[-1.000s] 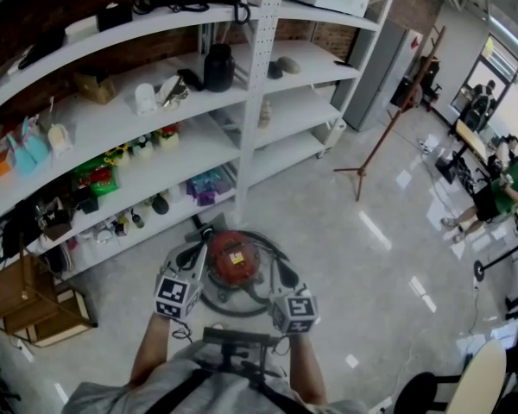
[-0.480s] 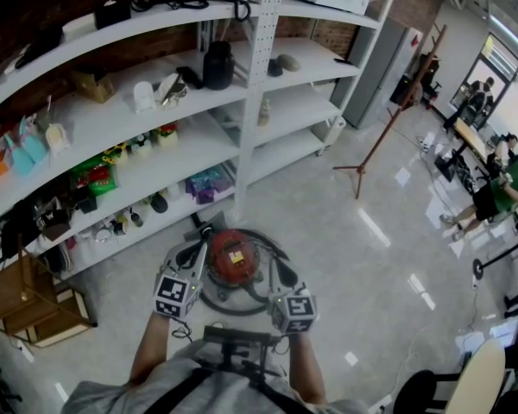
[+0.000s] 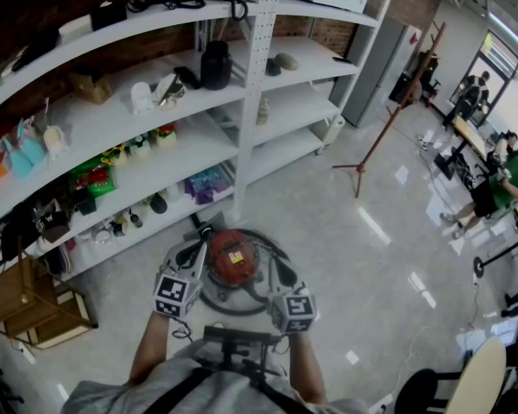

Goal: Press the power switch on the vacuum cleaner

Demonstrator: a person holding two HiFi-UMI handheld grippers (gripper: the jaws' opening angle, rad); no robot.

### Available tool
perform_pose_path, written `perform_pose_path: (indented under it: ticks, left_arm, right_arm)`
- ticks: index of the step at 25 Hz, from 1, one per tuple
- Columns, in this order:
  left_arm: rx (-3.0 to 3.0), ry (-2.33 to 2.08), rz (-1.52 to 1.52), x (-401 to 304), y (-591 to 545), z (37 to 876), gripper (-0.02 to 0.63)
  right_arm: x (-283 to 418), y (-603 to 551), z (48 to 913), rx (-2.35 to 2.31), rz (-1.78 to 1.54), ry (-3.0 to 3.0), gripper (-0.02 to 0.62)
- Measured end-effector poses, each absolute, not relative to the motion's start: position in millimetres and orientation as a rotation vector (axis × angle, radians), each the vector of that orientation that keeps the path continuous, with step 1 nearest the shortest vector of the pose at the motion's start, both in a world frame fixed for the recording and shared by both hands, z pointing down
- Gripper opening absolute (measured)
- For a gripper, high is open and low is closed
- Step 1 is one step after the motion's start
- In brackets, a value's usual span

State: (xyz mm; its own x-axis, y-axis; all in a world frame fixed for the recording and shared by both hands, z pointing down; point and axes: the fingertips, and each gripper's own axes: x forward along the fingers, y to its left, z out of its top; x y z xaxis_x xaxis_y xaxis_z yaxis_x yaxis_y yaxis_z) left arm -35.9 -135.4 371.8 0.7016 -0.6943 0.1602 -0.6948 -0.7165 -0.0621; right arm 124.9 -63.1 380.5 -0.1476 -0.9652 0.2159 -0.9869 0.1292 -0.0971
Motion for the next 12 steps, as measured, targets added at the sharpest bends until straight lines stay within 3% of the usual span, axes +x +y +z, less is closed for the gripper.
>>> perform_pose_path:
  ticks: [12]
  left_arm:
    - [2.894, -1.191, 0.272, -35.5, -139.9, 373.6, 0.008]
  right_arm:
    - [127.7, -68.8, 381.6, 1.986, 0.314, -2.295, 0.011]
